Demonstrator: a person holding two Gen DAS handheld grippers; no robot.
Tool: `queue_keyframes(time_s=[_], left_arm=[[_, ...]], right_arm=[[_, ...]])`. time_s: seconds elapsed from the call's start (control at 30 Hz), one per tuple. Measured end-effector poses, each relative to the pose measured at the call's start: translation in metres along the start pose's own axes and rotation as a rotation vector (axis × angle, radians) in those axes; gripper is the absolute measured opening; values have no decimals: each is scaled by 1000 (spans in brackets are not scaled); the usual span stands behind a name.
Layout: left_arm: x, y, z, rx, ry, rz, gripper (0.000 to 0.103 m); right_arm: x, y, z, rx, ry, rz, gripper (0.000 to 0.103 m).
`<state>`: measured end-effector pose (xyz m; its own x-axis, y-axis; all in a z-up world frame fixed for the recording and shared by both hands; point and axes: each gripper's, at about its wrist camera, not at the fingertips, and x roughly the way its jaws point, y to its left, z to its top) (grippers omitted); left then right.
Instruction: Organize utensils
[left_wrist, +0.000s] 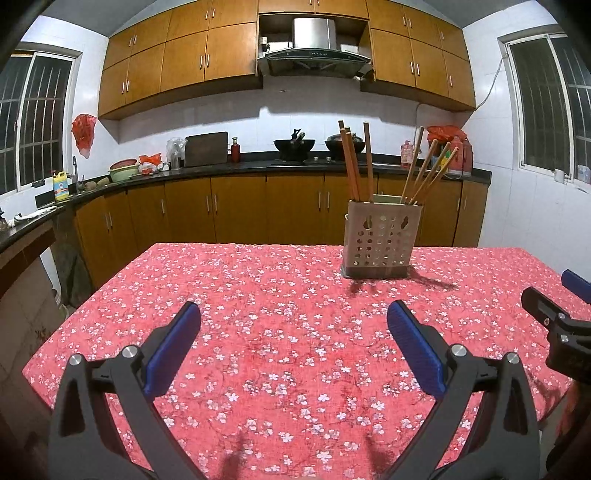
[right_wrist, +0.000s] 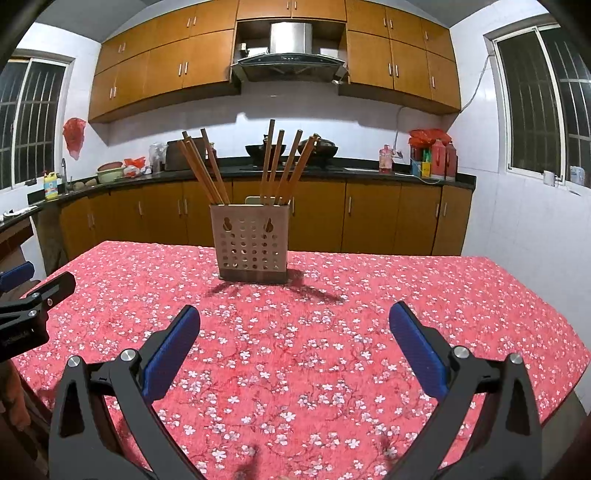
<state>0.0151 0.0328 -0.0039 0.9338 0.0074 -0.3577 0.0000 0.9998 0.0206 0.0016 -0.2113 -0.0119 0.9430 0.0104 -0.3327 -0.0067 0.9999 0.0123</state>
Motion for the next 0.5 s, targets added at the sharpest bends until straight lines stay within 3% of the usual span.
queue_keyframes(time_s=[0.5], left_arm=[[2,-2,0,3,9,-5,99]], right_arm=[[0,-5,-1,15,3,-2,101]])
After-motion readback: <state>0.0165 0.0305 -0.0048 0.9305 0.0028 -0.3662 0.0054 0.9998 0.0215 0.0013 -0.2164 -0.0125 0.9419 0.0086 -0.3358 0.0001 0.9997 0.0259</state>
